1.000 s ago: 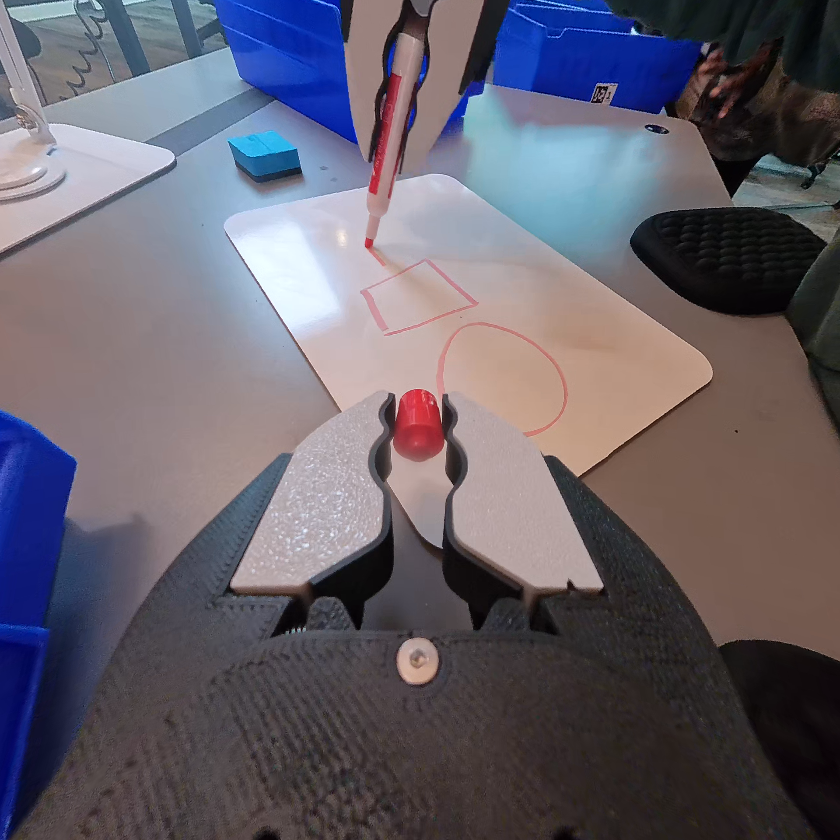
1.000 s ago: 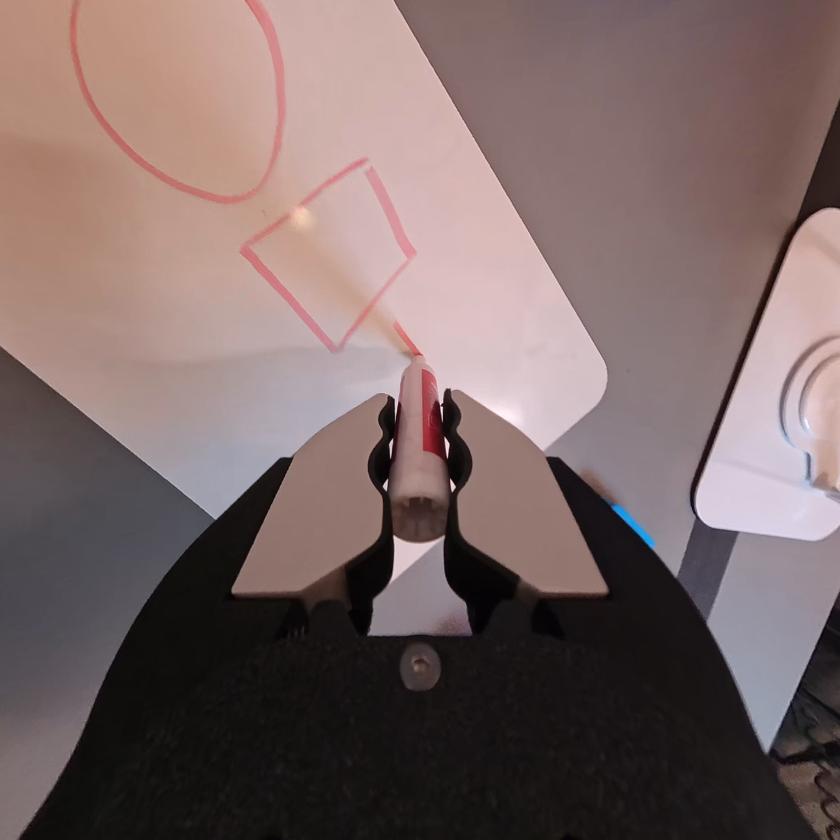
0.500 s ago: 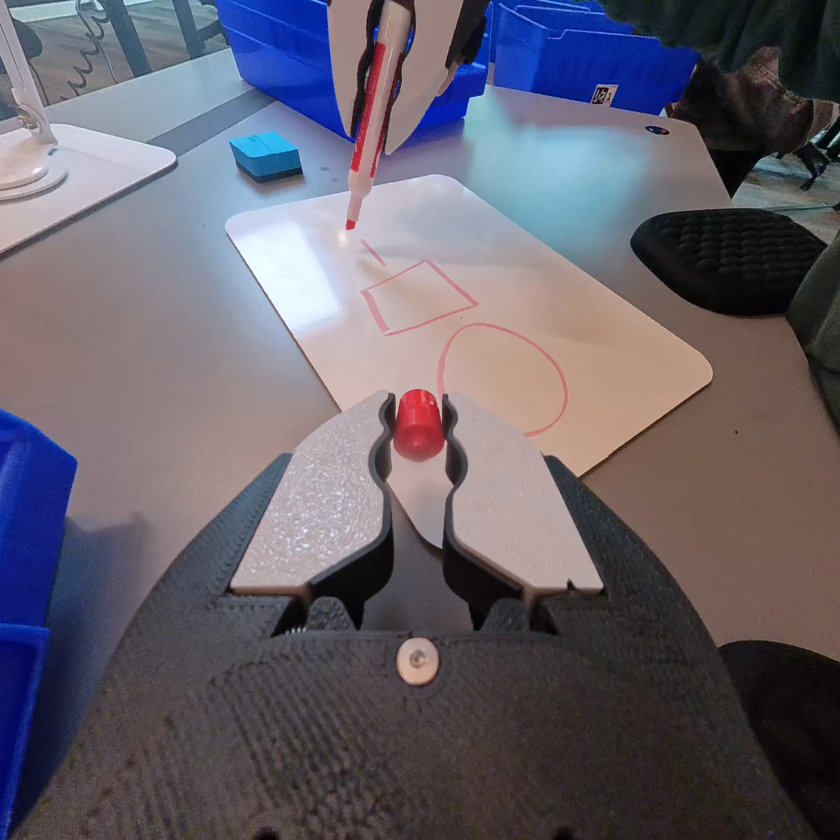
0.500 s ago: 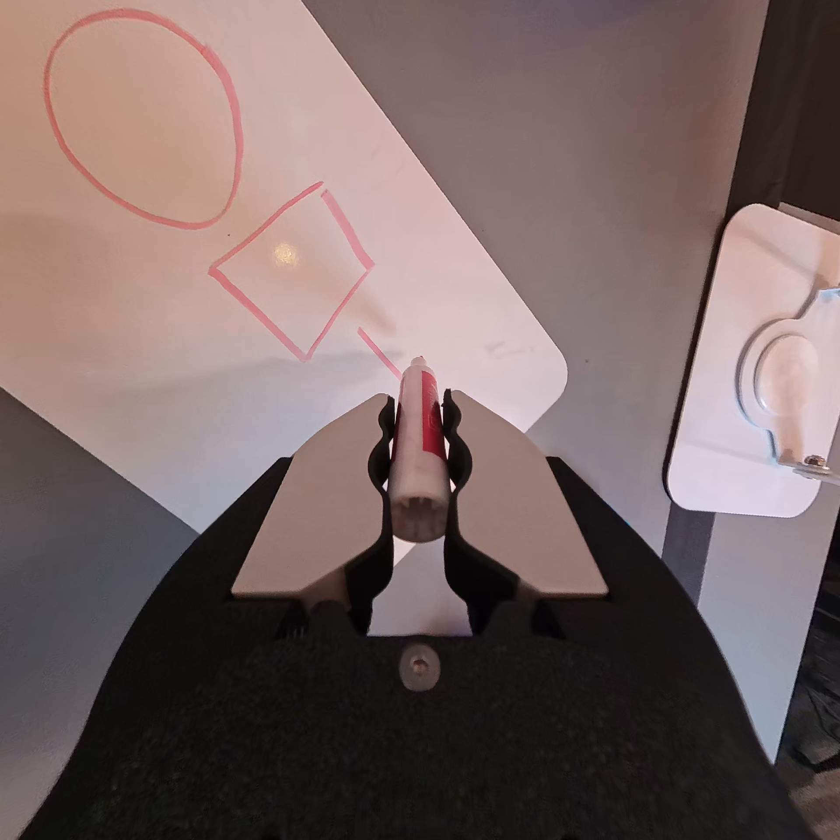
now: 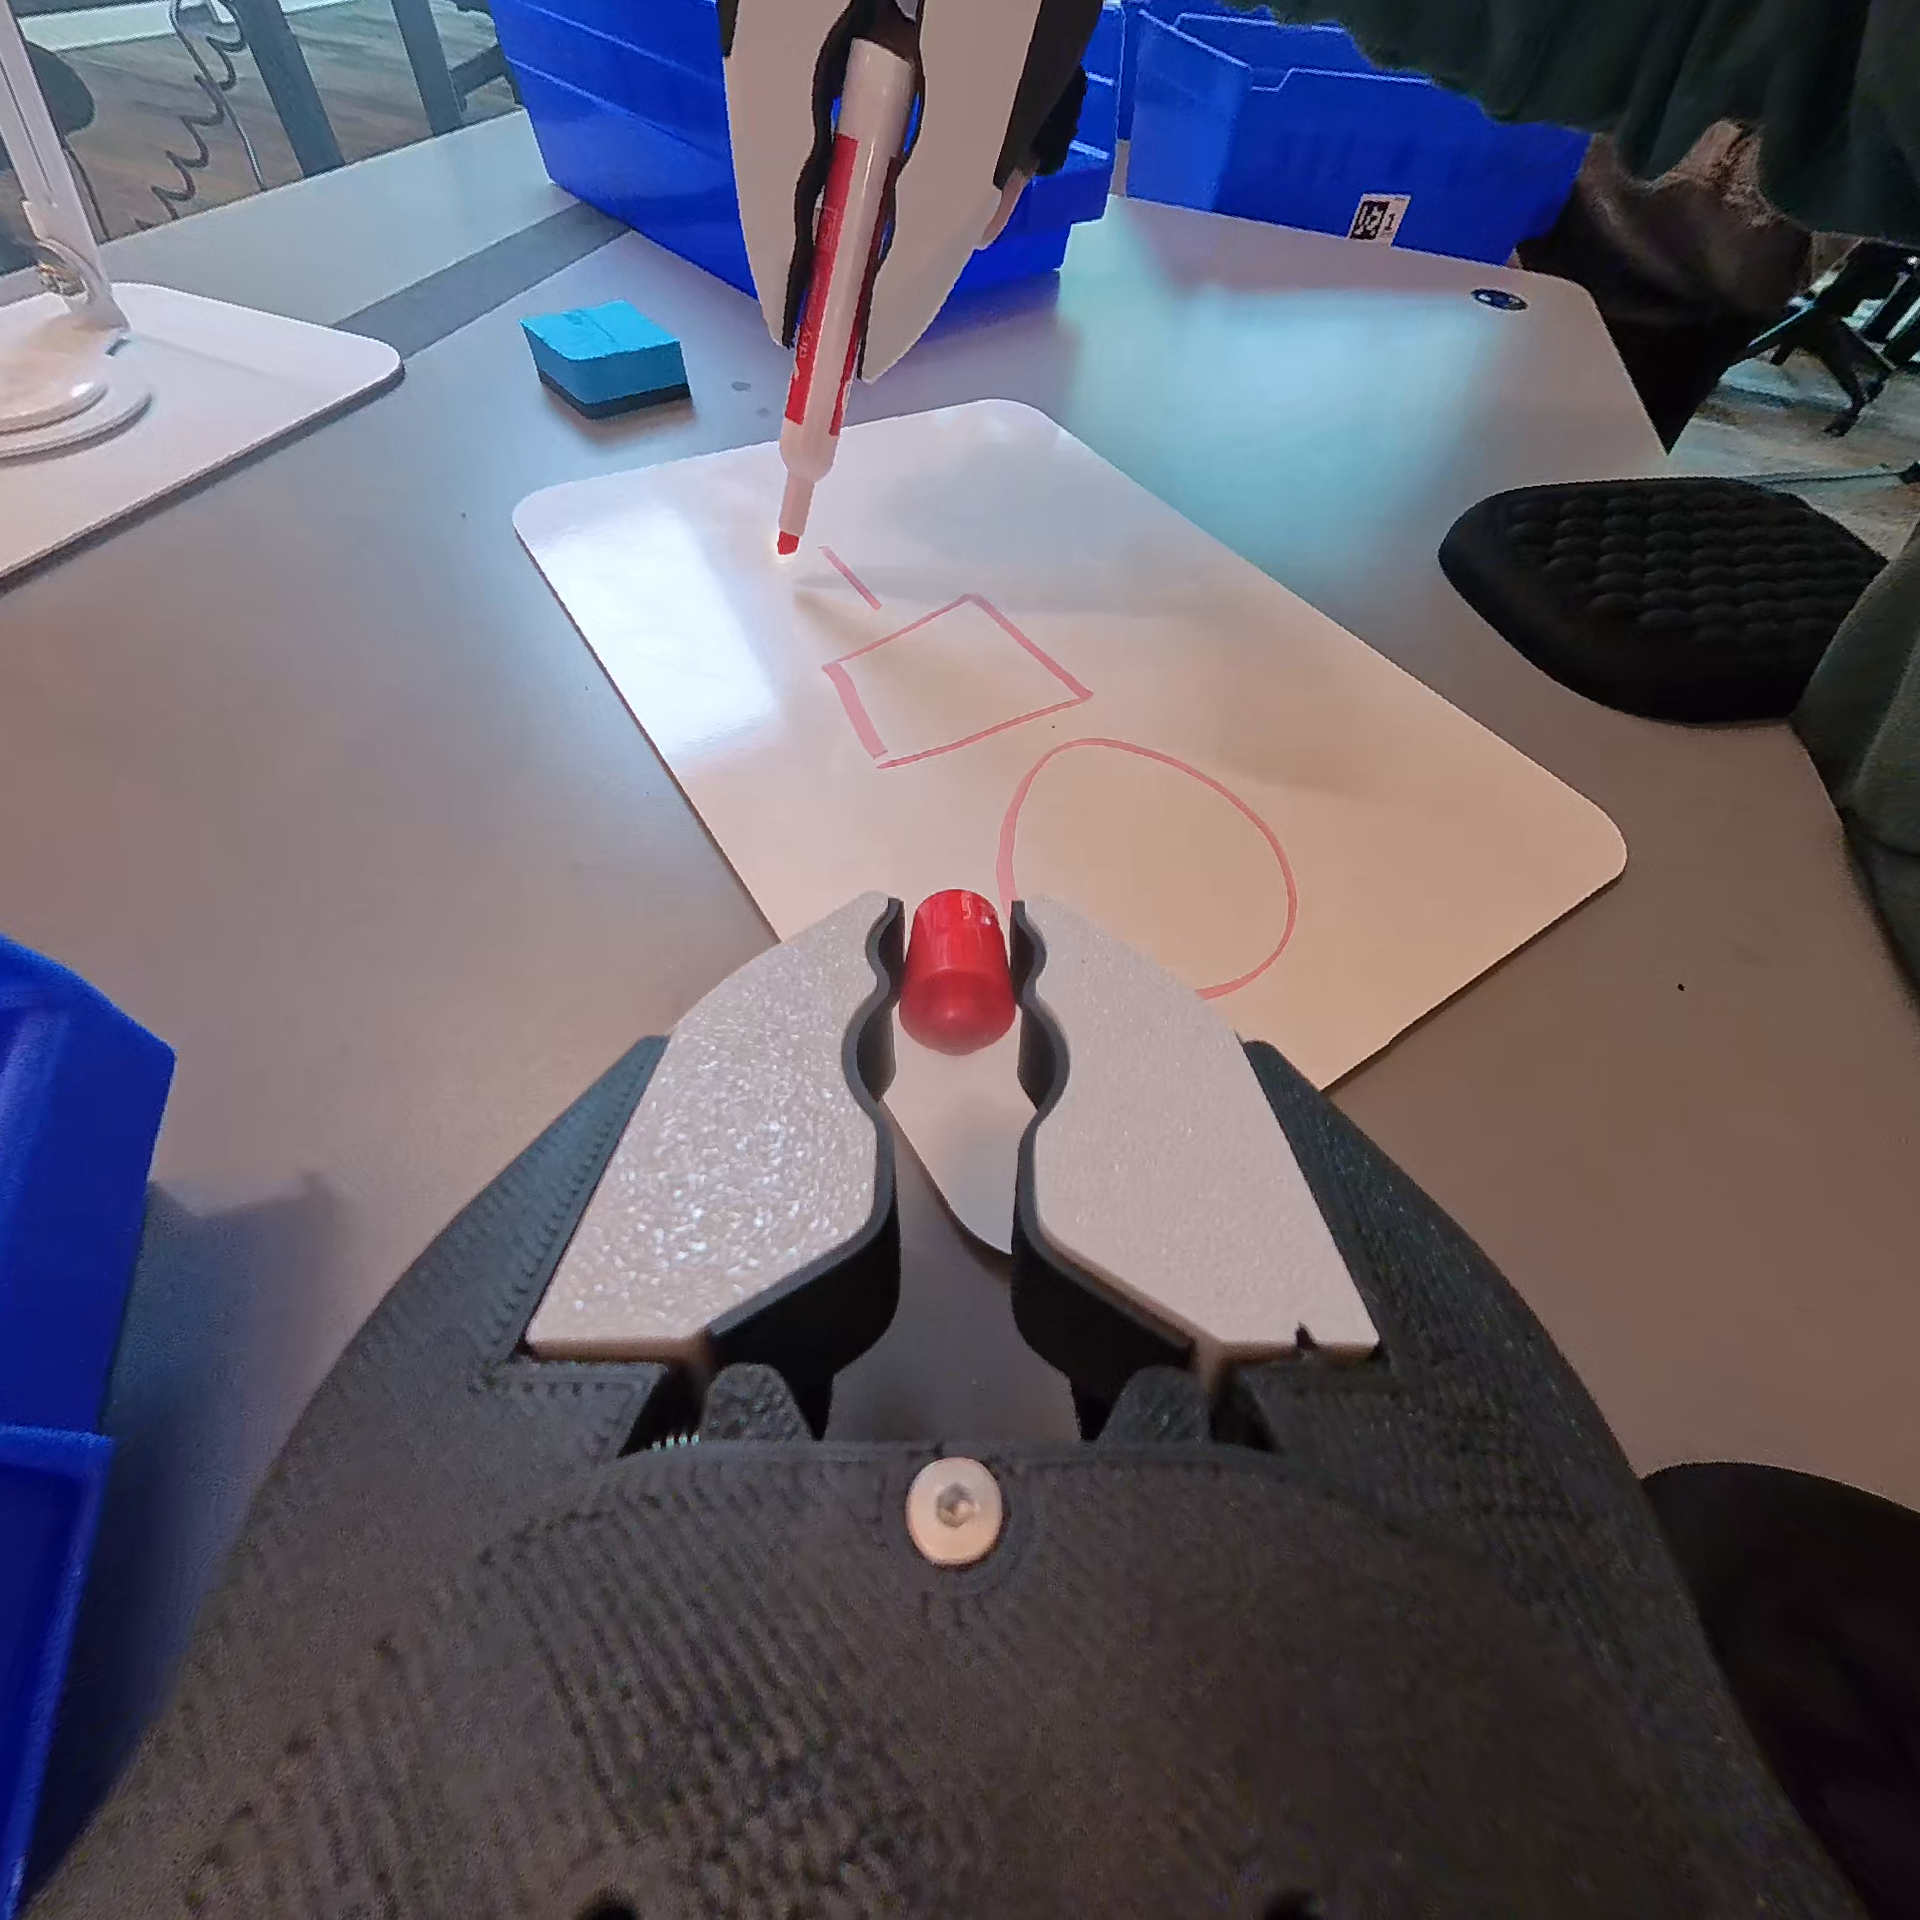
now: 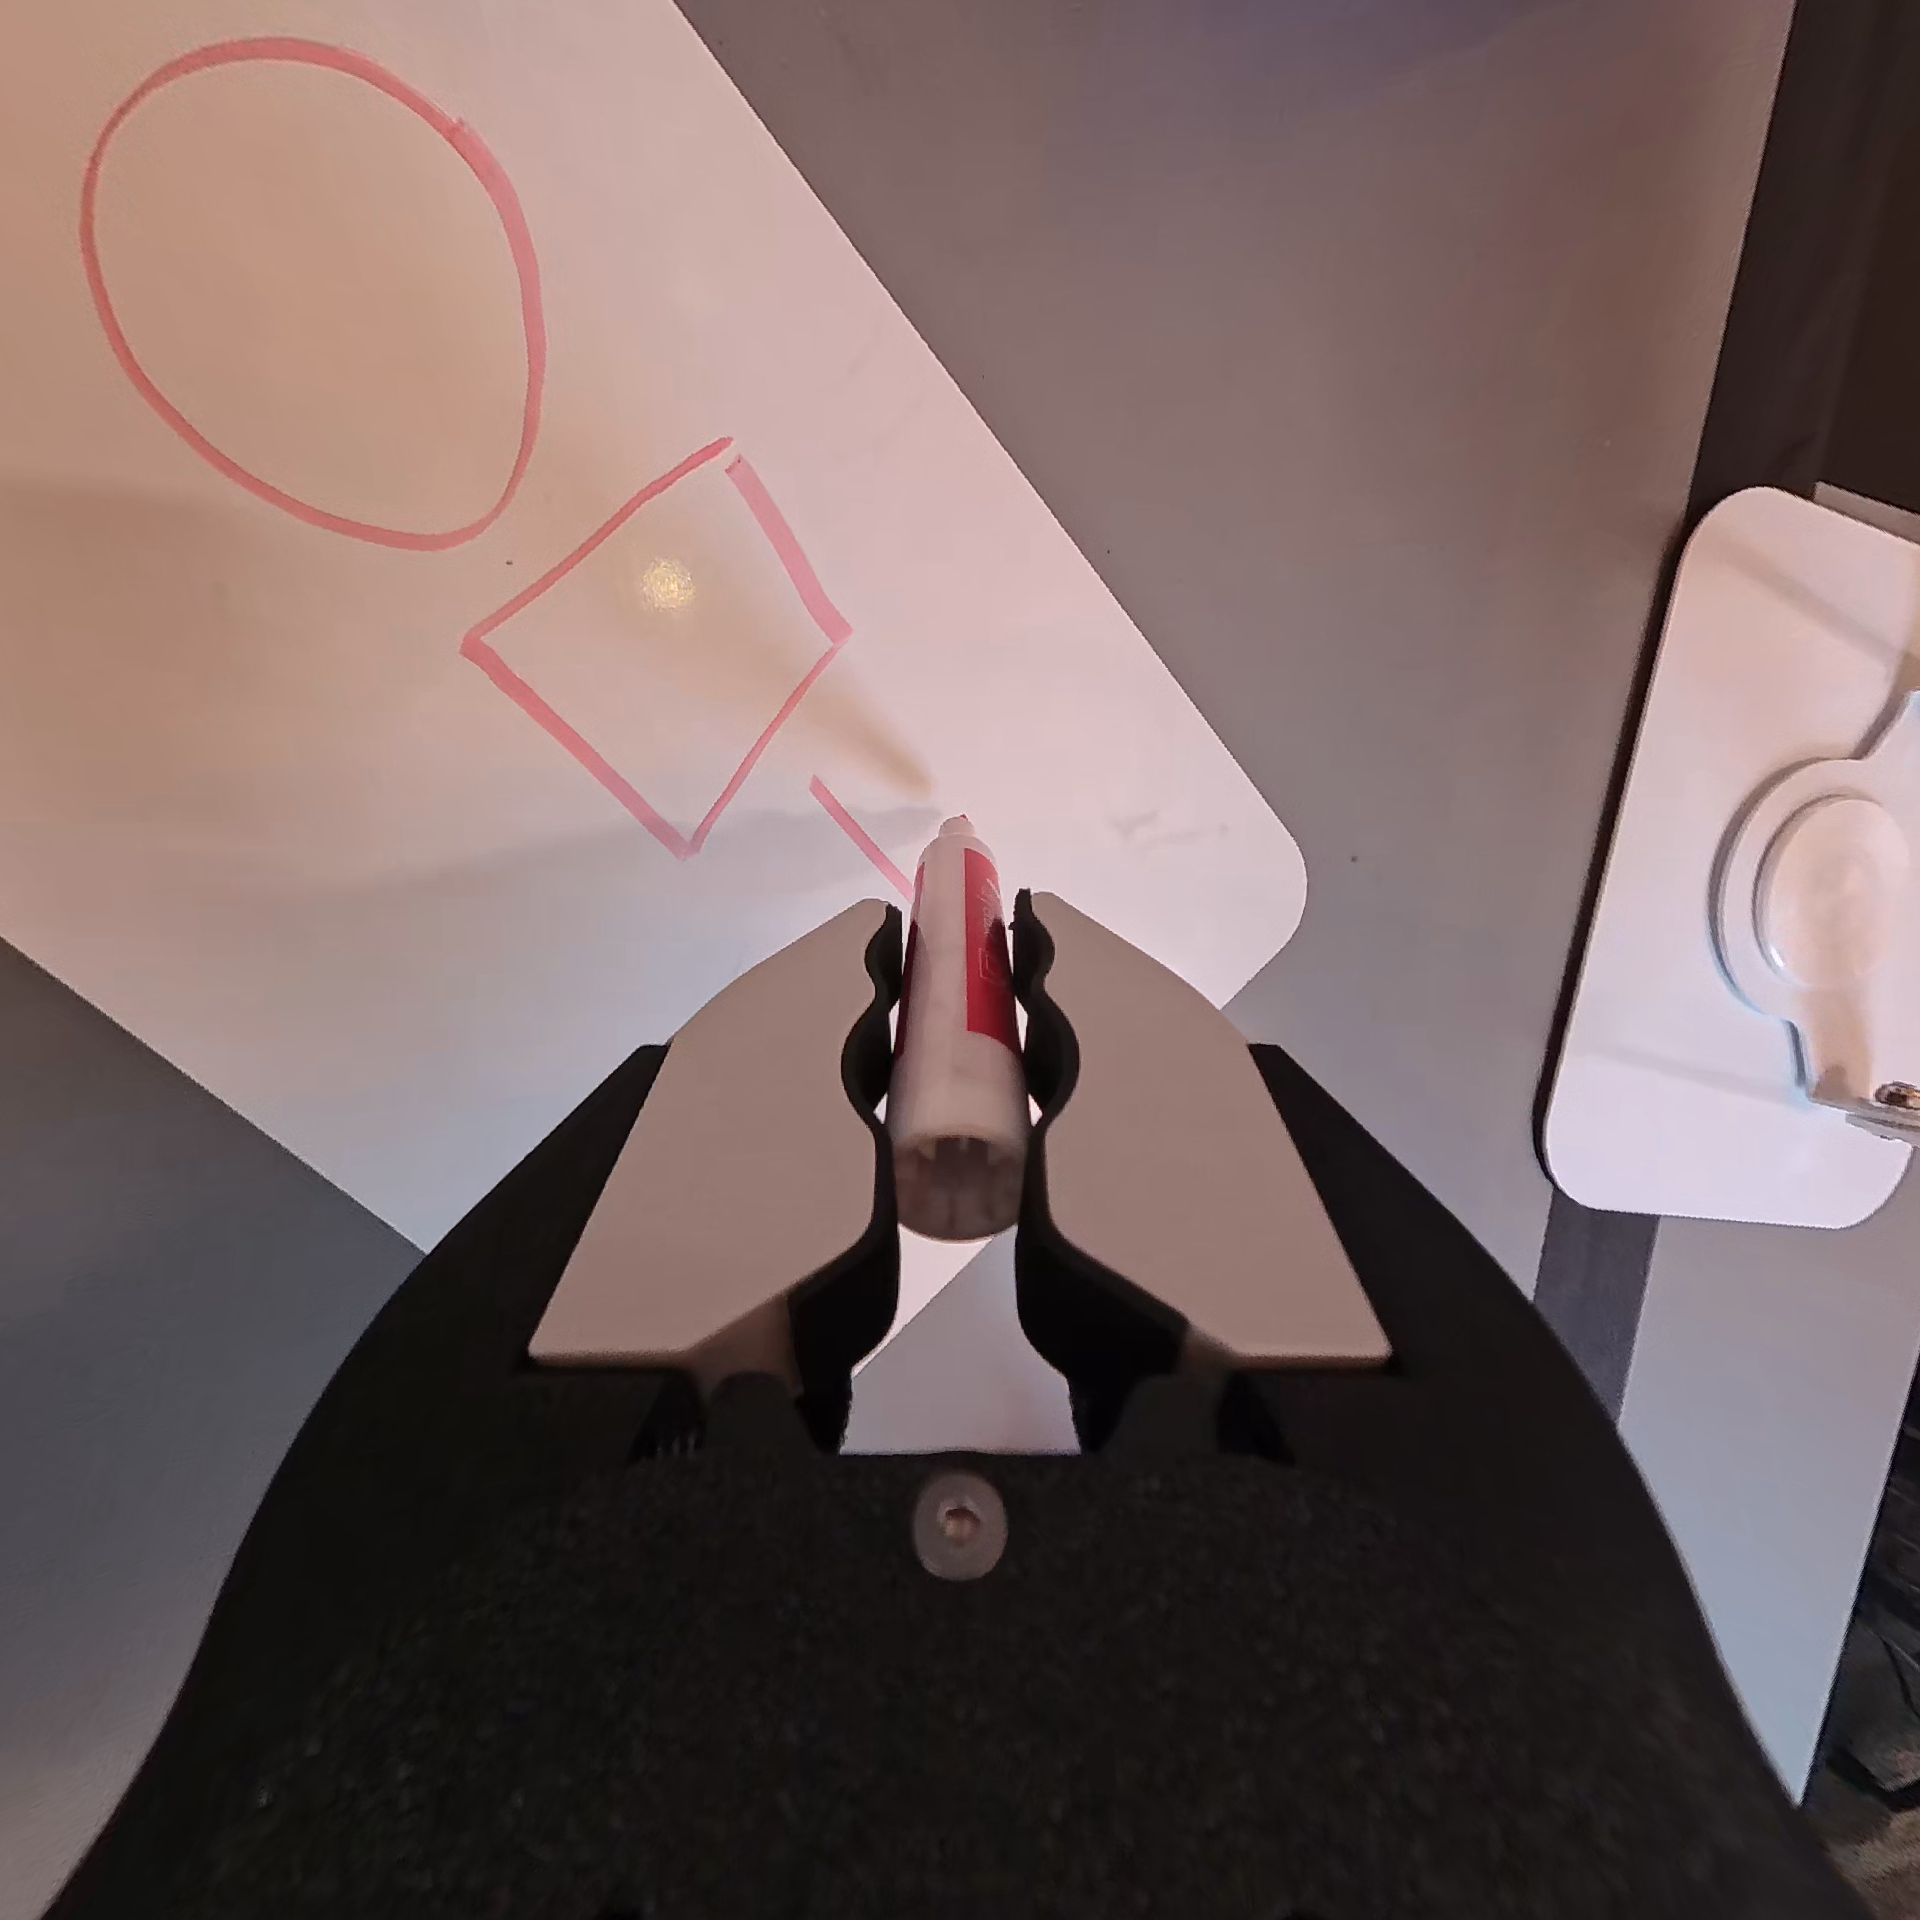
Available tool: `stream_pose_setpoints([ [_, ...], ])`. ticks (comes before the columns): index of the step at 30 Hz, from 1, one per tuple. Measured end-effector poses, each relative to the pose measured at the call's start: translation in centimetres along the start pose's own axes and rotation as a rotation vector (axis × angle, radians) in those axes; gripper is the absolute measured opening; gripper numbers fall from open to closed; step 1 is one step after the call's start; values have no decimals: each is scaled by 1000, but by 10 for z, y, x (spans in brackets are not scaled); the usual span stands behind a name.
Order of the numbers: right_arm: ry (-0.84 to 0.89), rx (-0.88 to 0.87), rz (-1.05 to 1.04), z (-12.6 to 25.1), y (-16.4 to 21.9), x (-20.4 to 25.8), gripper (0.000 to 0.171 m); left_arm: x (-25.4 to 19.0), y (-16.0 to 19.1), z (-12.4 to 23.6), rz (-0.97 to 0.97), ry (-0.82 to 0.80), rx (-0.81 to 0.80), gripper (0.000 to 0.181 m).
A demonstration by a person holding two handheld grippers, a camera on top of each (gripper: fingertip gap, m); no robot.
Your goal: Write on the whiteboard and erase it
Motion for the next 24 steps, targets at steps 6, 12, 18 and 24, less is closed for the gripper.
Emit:
stream_pose_setpoints([
  [6, -1, 0, -1, 0, 0, -1, 21, 0, 0, 0, 0, 1, 0, 19],
  [12, -6, 0, -1, -3, 0, 0, 21, 0, 0, 0, 0, 1, 0, 19],
  [18, -10, 11, 5, -7, 0, 2, 21, 0, 0, 0, -1, 1, 2, 19],
  [24, 4, 61, 19, -7, 7, 4, 20, 0, 0, 0, 0, 2, 1, 19],
])
Point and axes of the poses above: each gripper's, where its closed fingertips meet, z back along the fingers, y out of its underside, x = y × z across the jaws, the point moved 10 cm from there along z, back along the fingers, and after that the axes turned 8 degrees about x, right-handed, at the moved point
